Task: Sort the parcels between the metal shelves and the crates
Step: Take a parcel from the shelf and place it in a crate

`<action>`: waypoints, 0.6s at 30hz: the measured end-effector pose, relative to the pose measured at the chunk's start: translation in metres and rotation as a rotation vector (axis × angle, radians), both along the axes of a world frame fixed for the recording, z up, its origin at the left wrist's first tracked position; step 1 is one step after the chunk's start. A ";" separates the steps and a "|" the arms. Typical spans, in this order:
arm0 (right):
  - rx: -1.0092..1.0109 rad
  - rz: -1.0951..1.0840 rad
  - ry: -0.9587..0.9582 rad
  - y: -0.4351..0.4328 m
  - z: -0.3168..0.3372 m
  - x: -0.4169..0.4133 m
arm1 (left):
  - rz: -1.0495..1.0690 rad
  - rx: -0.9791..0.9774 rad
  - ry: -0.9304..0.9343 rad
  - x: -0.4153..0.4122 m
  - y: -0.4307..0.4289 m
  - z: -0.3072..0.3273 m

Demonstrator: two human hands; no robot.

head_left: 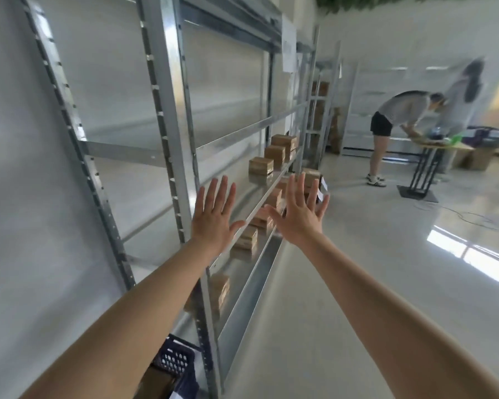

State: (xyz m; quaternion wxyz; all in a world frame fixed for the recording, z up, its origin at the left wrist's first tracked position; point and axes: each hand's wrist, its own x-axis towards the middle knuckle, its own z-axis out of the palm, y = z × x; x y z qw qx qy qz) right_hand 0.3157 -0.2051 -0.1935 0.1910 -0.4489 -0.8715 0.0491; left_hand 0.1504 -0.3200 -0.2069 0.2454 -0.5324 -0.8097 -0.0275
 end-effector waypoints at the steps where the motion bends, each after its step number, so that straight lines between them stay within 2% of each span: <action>1: 0.005 -0.009 -0.009 0.018 0.001 0.011 | 0.004 -0.008 -0.005 0.009 0.018 0.001; 10: -0.001 -0.062 -0.066 0.154 -0.013 0.052 | 0.042 -0.117 -0.032 0.033 0.153 -0.003; 14: 0.014 -0.061 -0.106 0.220 -0.022 0.038 | 0.043 -0.176 -0.022 0.016 0.222 -0.008; 18: 0.019 -0.030 -0.119 0.292 -0.019 0.010 | 0.062 -0.150 -0.024 -0.017 0.305 -0.007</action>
